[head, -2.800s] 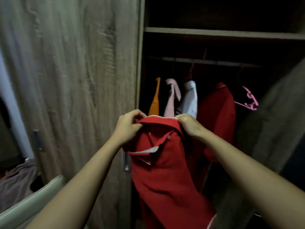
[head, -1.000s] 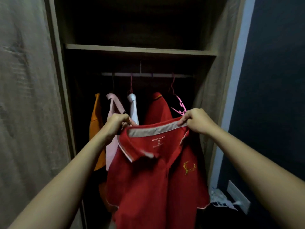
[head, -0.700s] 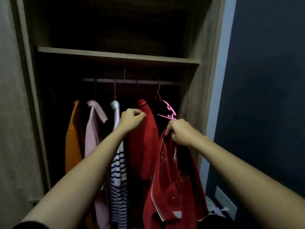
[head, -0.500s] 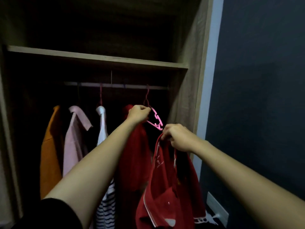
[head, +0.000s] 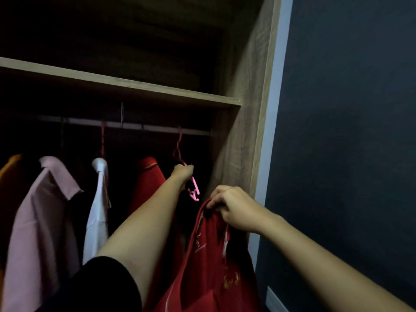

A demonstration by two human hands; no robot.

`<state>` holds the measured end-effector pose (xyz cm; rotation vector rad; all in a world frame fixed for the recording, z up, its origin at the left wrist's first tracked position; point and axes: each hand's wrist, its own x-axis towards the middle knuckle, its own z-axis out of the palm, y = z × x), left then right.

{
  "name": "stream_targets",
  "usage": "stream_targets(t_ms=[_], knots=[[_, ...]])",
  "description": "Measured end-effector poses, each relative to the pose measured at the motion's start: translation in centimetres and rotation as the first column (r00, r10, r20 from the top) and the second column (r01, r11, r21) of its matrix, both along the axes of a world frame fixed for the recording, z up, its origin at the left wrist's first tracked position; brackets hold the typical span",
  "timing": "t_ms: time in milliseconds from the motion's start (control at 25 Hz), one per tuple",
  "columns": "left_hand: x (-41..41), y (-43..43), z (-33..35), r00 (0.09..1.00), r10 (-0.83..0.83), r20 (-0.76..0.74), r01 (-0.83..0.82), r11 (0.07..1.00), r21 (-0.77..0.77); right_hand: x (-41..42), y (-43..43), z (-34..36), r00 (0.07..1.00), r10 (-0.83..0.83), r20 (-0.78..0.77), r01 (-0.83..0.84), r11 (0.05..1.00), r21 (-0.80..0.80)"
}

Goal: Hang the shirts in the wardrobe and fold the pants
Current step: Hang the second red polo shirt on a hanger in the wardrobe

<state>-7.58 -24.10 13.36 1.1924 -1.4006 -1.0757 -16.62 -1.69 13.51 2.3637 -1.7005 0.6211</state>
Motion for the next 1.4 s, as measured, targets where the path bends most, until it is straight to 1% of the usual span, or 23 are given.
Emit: stream_targets(t_ms=[80, 240, 280, 360, 520, 600, 640, 720, 800, 880, 960, 1120, 1240, 1280, 1400], knots=[[-0.5, 0.2, 0.4, 0.989, -0.046, -0.139, 0.047, 0.999, -0.002, -0.1, -0.6, -0.4, 1.0, 0.013, 0.007, -0.013, 1.0, 0.015], [0.0, 0.6, 3.2, 0.938, -0.119, -0.326, 0.112, 0.993, -0.039, 0.0, -1.7, -1.1, 0.999, 0.016, 0.034, -0.017, 1.0, 0.015], [0.2, 1.0, 3.9, 0.923, -0.129, -0.362, 0.121, 0.992, -0.045, 0.0, -1.8, -1.2, 0.999, 0.013, 0.045, -0.014, 1.0, 0.013], [0.6, 2.7, 4.6, 0.913, -0.16, -0.376, 0.148, 0.987, -0.063, 0.2, -1.9, -1.5, 0.998, 0.01, 0.059, -0.01, 1.0, -0.001], [2.6, 7.6, 3.9, 0.909, -0.213, -0.358, 0.225, 0.974, -0.009, 0.8, -2.1, -2.3, 0.998, -0.029, 0.053, 0.031, 0.999, -0.038], [5.0, 10.1, 3.4, 0.921, -0.172, -0.349, 0.188, 0.982, 0.015, 1.6, -1.8, -2.7, 0.997, -0.06, 0.049, 0.062, 0.997, -0.042], [6.5, 11.3, 3.2, 0.938, -0.136, -0.32, 0.148, 0.989, 0.013, 2.1, -1.5, -2.9, 0.996, -0.073, 0.049, 0.075, 0.996, -0.043], [9.9, 13.6, 2.6, 0.977, -0.03, -0.213, 0.022, 0.999, -0.039, 2.7, -1.1, -3.4, 0.993, -0.101, 0.064, 0.104, 0.994, -0.041], [14.6, 16.3, 1.4, 0.995, 0.066, -0.078, -0.076, 0.987, -0.138, 3.6, -0.7, -4.0, 0.986, -0.14, 0.094, 0.144, 0.989, -0.039], [18.9, 18.4, -0.1, 0.999, 0.041, -0.027, -0.046, 0.965, -0.256, 3.7, -0.7, -4.4, 0.972, -0.197, 0.129, 0.204, 0.978, -0.042], [23.9, 21.2, -1.8, 1.0, 0.003, 0.001, -0.003, 0.953, -0.302, 4.6, 0.0, -4.4, 0.962, -0.238, 0.134, 0.241, 0.97, -0.011], [32.2, 25.0, -4.5, 0.997, -0.073, -0.028, 0.068, 0.986, -0.151, 6.4, 1.6, -4.0, 0.959, -0.274, 0.076, 0.271, 0.961, 0.045], [36.1, 27.7, -5.8, 0.991, -0.105, -0.078, 0.1, 0.993, -0.068, 7.7, 3.1, -3.8, 0.957, -0.287, 0.029, 0.283, 0.954, 0.097], [36.9, 28.8, -6.1, 0.993, -0.107, -0.054, 0.104, 0.993, -0.059, 8.2, 3.7, -3.9, 0.961, -0.277, 0.017, 0.274, 0.955, 0.112], [38.0, 31.0, -6.9, 0.99, -0.085, 0.112, 0.092, 0.994, -0.059, 9.9, 5.0, -3.4, 0.966, -0.257, -0.024, 0.257, 0.956, 0.142]])
